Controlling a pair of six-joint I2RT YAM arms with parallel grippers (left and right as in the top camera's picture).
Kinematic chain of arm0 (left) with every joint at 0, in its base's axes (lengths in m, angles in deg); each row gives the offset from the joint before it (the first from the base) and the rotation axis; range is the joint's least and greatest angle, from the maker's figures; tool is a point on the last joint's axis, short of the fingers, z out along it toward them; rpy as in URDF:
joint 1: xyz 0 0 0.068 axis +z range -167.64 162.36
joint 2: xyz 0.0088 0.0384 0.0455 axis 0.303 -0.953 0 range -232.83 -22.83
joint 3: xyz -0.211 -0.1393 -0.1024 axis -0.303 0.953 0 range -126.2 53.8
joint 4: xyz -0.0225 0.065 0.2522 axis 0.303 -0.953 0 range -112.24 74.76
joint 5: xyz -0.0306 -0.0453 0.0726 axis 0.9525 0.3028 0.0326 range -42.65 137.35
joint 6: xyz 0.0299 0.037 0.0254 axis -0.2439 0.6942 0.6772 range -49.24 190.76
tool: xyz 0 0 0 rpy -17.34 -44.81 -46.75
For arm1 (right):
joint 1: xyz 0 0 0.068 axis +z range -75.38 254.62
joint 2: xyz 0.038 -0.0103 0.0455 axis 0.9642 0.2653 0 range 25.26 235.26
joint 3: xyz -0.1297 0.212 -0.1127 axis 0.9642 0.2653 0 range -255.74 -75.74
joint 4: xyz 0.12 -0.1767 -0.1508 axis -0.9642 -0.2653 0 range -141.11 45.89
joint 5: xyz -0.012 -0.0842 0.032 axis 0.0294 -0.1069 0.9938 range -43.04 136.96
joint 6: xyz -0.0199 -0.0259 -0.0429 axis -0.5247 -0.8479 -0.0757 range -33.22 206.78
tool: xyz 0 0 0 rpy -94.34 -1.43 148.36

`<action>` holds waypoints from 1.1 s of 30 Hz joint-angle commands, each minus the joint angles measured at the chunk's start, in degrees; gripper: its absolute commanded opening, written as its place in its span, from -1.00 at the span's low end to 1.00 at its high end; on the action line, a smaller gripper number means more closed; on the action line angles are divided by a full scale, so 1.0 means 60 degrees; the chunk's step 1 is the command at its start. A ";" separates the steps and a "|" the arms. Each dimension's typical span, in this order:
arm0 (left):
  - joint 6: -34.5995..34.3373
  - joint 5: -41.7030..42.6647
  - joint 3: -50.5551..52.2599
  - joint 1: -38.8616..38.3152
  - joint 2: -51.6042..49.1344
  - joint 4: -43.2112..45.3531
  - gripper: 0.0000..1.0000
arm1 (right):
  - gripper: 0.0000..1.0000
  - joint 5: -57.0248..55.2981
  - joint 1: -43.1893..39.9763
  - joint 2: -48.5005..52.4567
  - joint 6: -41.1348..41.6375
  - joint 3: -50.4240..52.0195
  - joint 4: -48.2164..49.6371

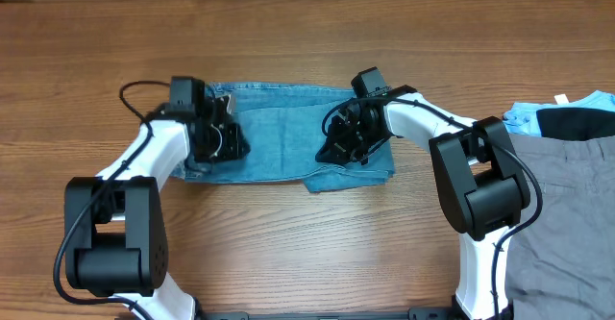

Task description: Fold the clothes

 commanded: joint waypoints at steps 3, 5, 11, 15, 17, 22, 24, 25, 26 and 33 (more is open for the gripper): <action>-0.1242 -0.1756 0.0525 0.0098 0.0142 -0.0135 -0.65 | -0.92 -0.0922 -0.0178 0.0619 0.0328 0.0397 -0.0237; -0.1239 -0.1840 0.0459 0.0211 0.0146 -0.0328 -0.92 | -0.92 -0.0922 -0.0178 0.0619 0.0331 0.0397 -0.0233; -0.0907 -0.0769 -0.1024 0.0219 0.0248 -0.2004 -0.92 | -0.92 -0.0922 -0.0178 0.0619 0.0328 0.0397 -0.0237; -0.0514 -0.0080 -0.2062 -0.0426 0.0328 -0.2412 -0.92 | -0.92 -0.0925 -0.0178 0.0619 0.0331 0.0397 -0.0226; -0.0517 0.0506 -0.2146 -0.0783 0.0324 -0.1967 -0.92 | -0.92 -0.0925 -0.0178 0.0619 0.0331 0.0397 -0.0215; -0.0525 0.0317 -0.2116 -0.1570 -0.0044 -0.1333 -0.92 | -0.92 -0.0925 -0.0178 0.0619 0.0331 0.0397 -0.0193; -0.0565 -0.0182 -0.2116 -0.1716 -0.0288 -0.1413 -0.92 | -0.92 -0.0925 -0.0178 0.0619 0.0331 0.0397 -0.0193; -0.0725 -0.0579 -0.2116 -0.1730 -0.0412 -0.1577 -0.92 | -0.92 -0.0925 -0.0178 0.0619 0.0331 0.0397 -0.0193; -0.0827 -0.0820 -0.2116 -0.1730 -0.0484 -0.1745 -0.92 | -0.91 -0.0925 -0.0178 0.0619 0.0331 0.0397 -0.0193; -0.0849 -0.3064 -0.2178 -0.0892 -0.0317 -0.3646 -0.92 | -0.91 -0.0929 -0.0178 0.0619 0.0295 0.0397 -0.0197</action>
